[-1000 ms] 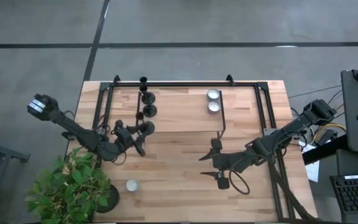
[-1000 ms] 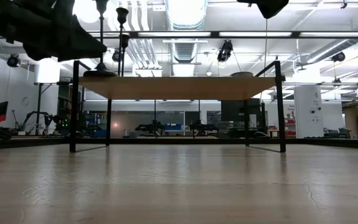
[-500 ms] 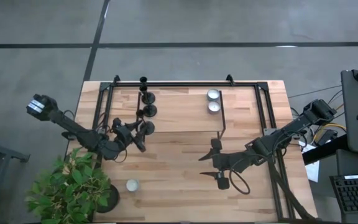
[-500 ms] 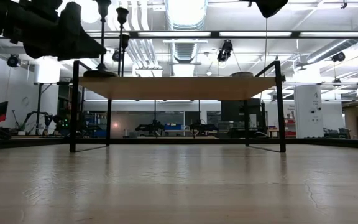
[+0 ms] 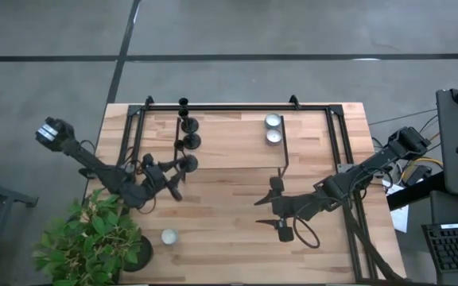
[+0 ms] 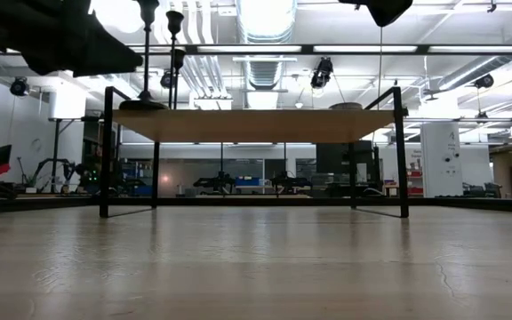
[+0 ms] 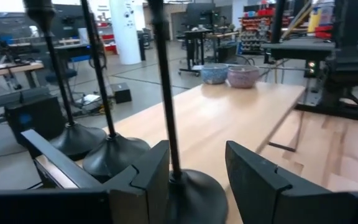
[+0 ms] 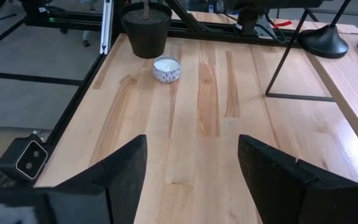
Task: Pick & Place candle stick holders
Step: Put the black holder on the shelf
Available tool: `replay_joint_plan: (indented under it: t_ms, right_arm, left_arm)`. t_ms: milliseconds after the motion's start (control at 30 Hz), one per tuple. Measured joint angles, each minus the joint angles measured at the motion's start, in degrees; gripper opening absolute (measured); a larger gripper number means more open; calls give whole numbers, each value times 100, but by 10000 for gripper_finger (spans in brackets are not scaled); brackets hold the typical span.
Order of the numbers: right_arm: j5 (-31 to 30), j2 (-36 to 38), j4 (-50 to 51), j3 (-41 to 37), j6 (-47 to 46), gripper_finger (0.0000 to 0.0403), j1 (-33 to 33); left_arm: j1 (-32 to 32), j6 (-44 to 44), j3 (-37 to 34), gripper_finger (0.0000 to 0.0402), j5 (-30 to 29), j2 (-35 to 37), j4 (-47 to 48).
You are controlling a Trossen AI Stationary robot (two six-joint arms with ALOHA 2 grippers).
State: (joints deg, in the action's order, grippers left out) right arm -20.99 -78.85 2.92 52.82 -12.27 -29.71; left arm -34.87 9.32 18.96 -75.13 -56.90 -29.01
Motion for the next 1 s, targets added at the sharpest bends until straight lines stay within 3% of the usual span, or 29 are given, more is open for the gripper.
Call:
replay_joint_plan:
  t_ms: [100, 233, 533, 1000]
  right_arm:
    - [-1, 0, 0, 0, -2, 247, 0]
    - [-1, 0, -2, 0, -13, 242, 0]
    - [-1, 0, -29, 0, 18, 241, 0]
    - [-5, 0, -68, -2, 24, 237, 0]
  left_arm:
    - [-169, 183, 0, 151, 25, 0, 139]
    - [-314, 524, 0, 128, 504, -4, 462]
    - [-322, 1525, 0, 7, 1123, -4, 1136]
    - [20, 2202, 0, 2, 1221, -7, 1548]
